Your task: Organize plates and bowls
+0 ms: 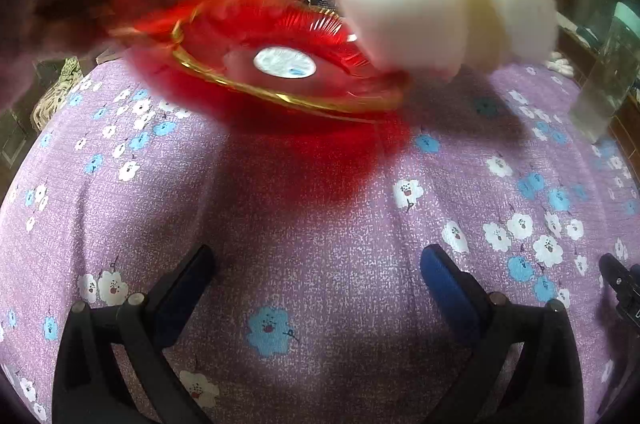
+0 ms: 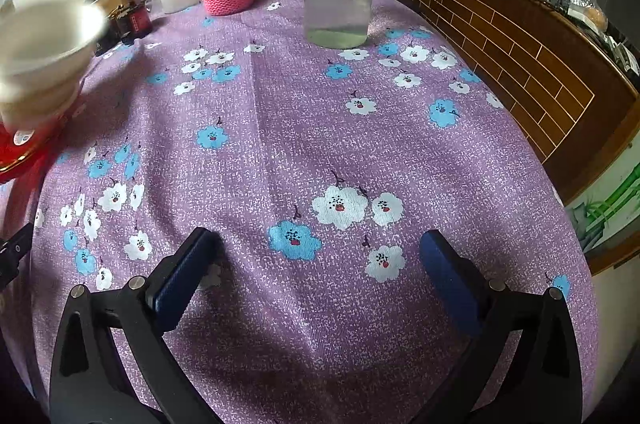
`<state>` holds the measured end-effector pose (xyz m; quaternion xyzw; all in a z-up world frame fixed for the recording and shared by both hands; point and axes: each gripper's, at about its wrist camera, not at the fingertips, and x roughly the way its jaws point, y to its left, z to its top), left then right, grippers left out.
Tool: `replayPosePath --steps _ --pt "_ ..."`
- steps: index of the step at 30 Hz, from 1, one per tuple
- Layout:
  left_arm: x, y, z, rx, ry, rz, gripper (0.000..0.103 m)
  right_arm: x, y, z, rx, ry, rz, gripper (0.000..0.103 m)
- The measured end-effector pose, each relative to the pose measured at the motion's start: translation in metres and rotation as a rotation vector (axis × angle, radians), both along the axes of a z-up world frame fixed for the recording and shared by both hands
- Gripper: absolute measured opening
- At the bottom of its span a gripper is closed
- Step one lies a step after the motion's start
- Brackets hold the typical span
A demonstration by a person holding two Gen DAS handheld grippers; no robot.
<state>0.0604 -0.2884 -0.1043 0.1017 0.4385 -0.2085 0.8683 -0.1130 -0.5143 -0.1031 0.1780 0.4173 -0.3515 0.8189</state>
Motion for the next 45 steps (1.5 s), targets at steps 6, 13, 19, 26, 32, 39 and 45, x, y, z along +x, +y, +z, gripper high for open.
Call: replayPosePath --steps 6,13,19,26,32,39,45 --pt "0.0000 0.0004 0.0004 0.000 0.000 0.001 0.102 0.0007 0.0007 0.0000 0.000 0.000 0.000 0.102" --pt "0.0017 -0.0012 -0.0016 0.001 0.000 0.001 0.102 0.0009 0.0009 -0.0002 0.000 0.000 0.000 0.102" --pt "0.0024 -0.0003 -0.0005 0.001 0.001 0.001 0.102 0.0011 0.0011 -0.0003 0.000 0.001 0.000 0.102" --pt "0.0020 -0.0015 -0.0002 0.002 0.001 0.002 0.102 0.0007 0.0010 -0.0003 0.000 0.001 0.001 0.102" --pt "0.0018 -0.0018 -0.0002 0.002 0.001 0.002 0.102 0.0012 0.0015 -0.0003 0.000 0.001 0.001 0.102" --pt "0.0011 -0.0019 -0.0004 0.002 0.000 0.002 0.102 0.0008 0.0007 -0.0003 0.000 0.002 0.001 0.102" --pt "0.0002 -0.0002 0.0000 0.003 0.000 0.002 0.102 0.0018 0.0015 -0.0006 0.000 0.002 0.001 0.102"
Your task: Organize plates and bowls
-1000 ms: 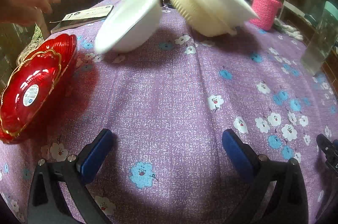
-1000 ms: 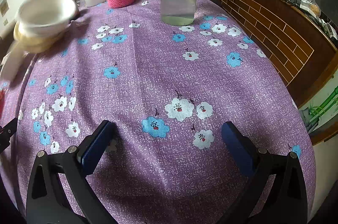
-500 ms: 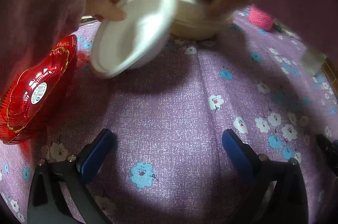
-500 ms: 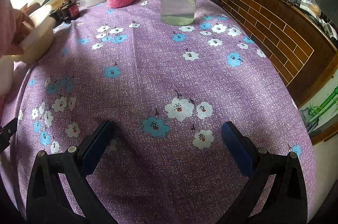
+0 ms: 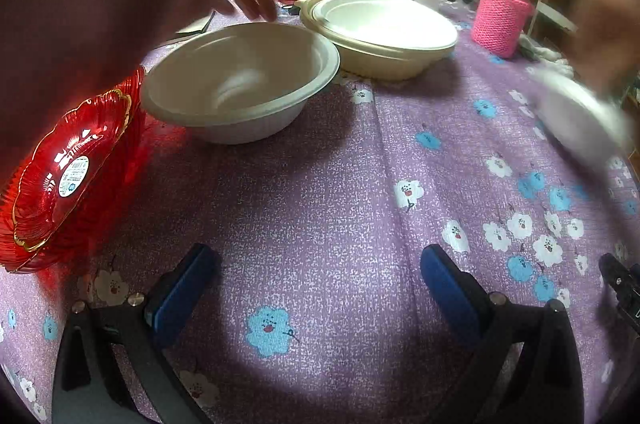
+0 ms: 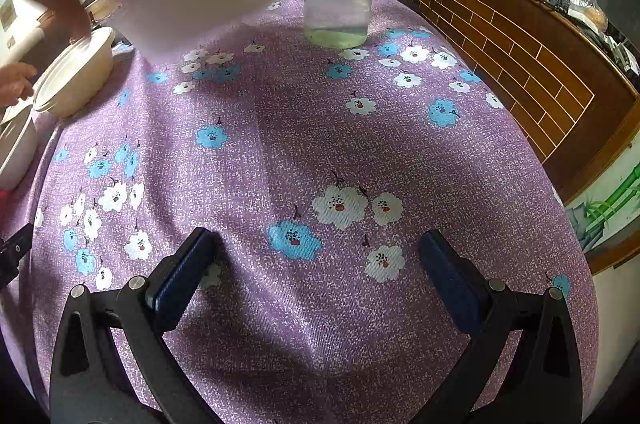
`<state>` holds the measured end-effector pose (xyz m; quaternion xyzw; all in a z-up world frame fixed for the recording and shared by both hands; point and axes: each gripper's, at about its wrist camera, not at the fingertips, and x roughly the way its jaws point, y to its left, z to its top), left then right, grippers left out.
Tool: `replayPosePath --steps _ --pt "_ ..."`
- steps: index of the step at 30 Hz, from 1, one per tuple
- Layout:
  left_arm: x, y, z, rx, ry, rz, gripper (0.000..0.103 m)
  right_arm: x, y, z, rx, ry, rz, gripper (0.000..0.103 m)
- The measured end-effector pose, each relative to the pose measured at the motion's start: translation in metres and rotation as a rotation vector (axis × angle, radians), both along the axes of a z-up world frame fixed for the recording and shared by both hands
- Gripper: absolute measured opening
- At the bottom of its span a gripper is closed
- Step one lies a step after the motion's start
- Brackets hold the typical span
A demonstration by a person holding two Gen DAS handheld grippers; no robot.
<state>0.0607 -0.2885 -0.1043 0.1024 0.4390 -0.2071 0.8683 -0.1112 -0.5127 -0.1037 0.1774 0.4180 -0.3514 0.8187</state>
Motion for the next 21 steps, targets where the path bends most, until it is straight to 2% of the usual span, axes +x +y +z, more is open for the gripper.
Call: replayPosePath --steps 21 --pt "-0.0008 0.0004 0.0001 0.001 -0.001 0.001 0.102 -0.0008 0.0001 0.0004 0.000 0.000 0.000 0.102"
